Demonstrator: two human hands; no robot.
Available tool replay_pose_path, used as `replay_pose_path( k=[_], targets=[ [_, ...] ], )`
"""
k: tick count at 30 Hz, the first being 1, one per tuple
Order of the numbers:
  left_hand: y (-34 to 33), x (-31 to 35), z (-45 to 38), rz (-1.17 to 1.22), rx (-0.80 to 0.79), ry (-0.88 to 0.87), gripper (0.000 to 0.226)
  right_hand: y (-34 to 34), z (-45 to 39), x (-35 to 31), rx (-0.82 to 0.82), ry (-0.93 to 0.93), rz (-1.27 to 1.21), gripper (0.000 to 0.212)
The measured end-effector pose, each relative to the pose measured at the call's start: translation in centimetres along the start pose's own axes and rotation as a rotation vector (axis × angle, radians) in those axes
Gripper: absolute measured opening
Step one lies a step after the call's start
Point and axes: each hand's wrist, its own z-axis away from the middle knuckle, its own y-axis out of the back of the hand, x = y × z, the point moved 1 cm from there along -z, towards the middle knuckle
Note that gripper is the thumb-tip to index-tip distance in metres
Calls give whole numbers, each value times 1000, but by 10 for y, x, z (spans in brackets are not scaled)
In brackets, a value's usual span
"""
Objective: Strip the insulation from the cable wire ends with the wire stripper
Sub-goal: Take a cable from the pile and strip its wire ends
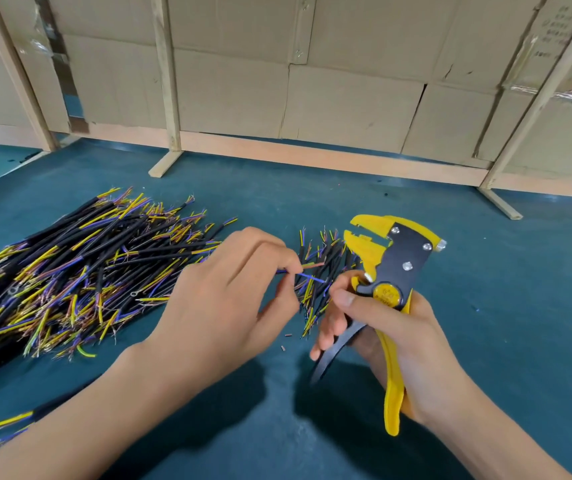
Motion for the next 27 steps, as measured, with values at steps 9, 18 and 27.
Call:
replay_pose_path(
  k=[9,18,27],
  targets=[
    [0,-11,1,-11,148,7,11,-3,6,5,-318,-149,112,17],
    [-2,-10,2,45,237,134,11,-2,6,1,-386,-210,11,11],
    [1,-3,2,76,291,210,13,-1,6,4,-382,-216,20,12]
  ],
)
